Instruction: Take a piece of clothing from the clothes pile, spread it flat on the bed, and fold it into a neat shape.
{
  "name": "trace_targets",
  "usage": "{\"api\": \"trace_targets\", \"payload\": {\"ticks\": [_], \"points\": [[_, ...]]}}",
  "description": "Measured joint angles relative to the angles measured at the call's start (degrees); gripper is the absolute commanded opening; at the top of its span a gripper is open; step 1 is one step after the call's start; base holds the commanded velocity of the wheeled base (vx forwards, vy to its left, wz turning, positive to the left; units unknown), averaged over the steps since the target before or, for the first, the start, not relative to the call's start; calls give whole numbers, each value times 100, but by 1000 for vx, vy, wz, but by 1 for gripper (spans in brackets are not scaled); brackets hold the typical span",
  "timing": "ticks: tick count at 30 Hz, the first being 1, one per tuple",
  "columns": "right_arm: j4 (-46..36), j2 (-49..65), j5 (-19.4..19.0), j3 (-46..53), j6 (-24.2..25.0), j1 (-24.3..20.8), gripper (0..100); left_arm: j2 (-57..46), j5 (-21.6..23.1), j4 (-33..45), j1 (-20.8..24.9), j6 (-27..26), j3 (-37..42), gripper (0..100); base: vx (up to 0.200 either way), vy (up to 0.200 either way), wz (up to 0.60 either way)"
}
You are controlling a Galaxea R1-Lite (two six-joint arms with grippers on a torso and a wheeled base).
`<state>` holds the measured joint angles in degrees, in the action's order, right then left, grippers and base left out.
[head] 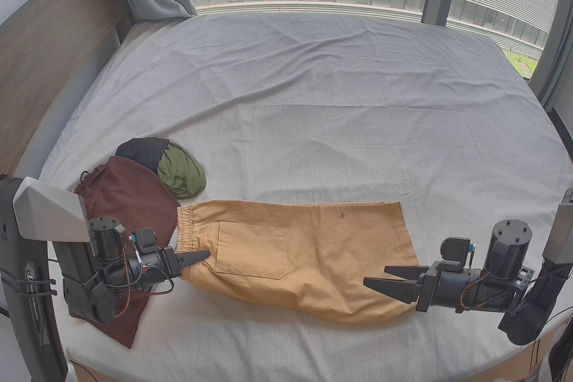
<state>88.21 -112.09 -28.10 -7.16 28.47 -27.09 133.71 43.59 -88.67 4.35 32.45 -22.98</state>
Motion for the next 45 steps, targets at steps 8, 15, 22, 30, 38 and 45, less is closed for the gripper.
{"api": "trace_targets", "payload": {"ticks": [8, 15, 22, 30, 38, 45], "points": [[0, -12, 0, 0, 0, 9, 100, -127, 24, 5, -141, -137, 105, 0, 0, 0, 0], [0, -15, -1, 0, 0, 5, 100, -197, 52, 11, -295, -352, 173, 0, 0, 0, 0], [0, -15, -1, -4, 0, 9, 100, -267, 90, 11, -406, -368, 193, 0, 0, 0, 0], [0, -15, -1, -6, -2, 11, 100, -363, 393, 11, -639, -374, 229, 0, 0, 0, 0], [0, -15, 0, -6, -6, 16, 100, -440, 436, 11, -796, -374, 240, 0, 0, 0, 0], [0, -30, -1, -6, -9, 11, 100, -472, 441, 10, -770, -544, 283, 0, 0, 0, 0]]}}
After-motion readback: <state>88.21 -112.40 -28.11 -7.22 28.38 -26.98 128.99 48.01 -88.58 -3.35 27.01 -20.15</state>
